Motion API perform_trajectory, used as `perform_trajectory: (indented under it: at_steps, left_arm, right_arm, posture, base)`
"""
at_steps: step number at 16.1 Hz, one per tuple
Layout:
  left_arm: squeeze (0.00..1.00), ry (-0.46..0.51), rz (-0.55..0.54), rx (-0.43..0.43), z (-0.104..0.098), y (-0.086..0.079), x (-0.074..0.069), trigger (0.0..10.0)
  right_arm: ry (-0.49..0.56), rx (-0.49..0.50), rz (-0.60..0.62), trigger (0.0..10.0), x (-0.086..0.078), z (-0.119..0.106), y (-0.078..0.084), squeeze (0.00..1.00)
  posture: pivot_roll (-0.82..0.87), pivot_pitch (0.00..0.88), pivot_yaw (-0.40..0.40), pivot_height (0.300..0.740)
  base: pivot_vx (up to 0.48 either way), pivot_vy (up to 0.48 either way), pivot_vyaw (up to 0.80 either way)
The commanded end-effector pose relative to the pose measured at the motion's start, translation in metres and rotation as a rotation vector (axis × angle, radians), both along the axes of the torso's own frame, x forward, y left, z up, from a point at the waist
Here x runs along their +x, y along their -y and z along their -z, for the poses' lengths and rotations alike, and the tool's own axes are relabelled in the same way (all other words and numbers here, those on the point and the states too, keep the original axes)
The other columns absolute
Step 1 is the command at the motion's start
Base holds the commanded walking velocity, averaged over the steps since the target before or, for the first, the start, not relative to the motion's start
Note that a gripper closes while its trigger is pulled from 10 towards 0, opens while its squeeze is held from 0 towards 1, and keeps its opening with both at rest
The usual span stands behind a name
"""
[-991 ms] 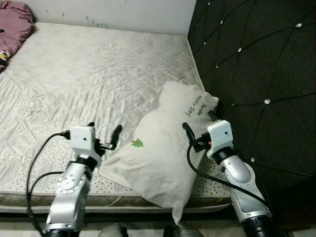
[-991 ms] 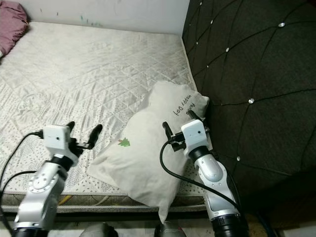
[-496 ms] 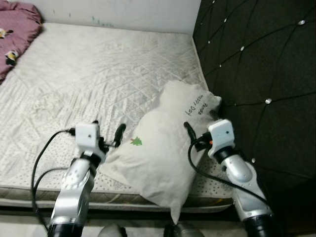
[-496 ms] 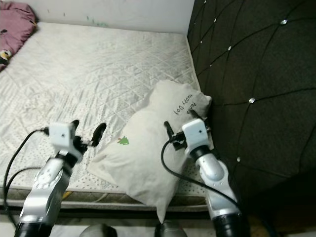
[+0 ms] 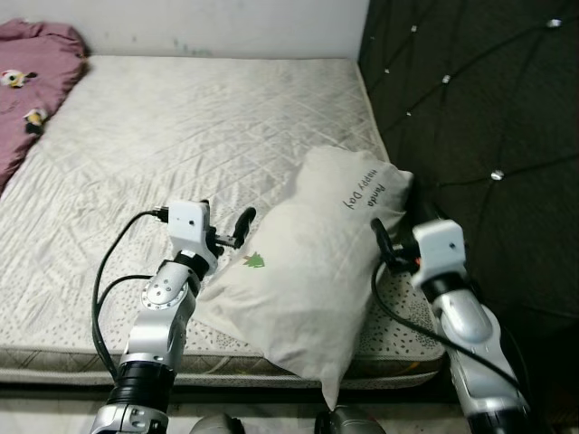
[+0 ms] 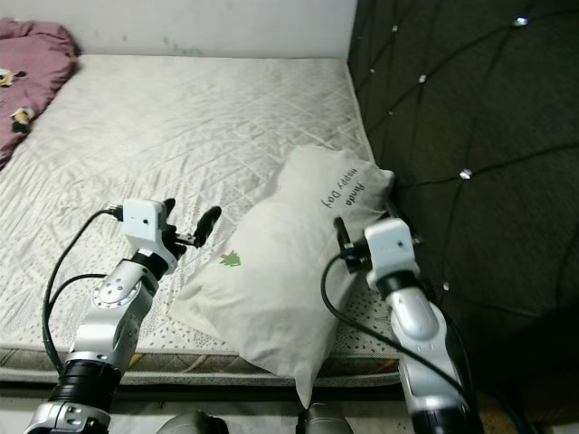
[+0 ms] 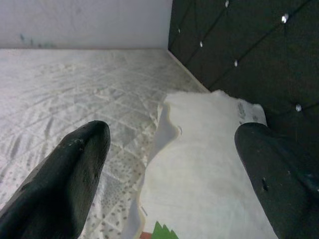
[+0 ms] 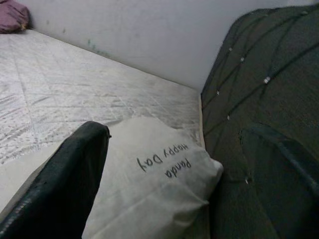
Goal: Clean up the room
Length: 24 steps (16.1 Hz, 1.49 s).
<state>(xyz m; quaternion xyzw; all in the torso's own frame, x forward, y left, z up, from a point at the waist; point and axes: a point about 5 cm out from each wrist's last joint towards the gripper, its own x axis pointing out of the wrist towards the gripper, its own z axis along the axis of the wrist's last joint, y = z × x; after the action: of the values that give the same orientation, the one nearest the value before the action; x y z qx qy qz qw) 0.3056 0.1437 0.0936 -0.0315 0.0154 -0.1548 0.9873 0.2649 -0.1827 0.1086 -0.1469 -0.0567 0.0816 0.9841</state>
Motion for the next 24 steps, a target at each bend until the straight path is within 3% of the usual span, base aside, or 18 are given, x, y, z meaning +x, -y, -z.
perform_trajectory:
  at_steps: [1,5,15,24]
  left_arm:
    - [0.0,0.011,0.008,0.008,-0.002,-0.001,0.004,10.0]
    - [0.0,0.024,0.045,0.004,-0.003,0.007,0.012,10.0]
    - [0.0,0.041,0.025,0.011,-0.002,0.002,0.013,10.0]
    - [0.0,0.048,0.05,0.009,-0.004,0.008,0.018,10.0]
  right_arm:
    - [0.017,-0.008,0.003,10.0,-0.001,-0.005,0.0,0.0]
    - [0.031,-0.014,0.022,10.0,0.003,-0.011,0.004,0.0]
    - [0.028,-0.017,-0.014,10.0,0.007,-0.011,-0.002,0.0]
    - [0.045,-0.03,0.043,10.0,0.004,-0.014,0.013,0.0]
  posture:
    - [-0.25,0.037,0.047,0.74]
    - [-0.25,0.021,0.05,0.74]
    - [-0.24,0.007,0.044,0.74]
    - [-0.26,0.013,0.061,0.74]
  base:
    - [0.0,0.0,0.0]
    - [0.0,0.0,0.0]
    - [0.0,0.0,0.0]
    - [0.0,0.0,0.0]
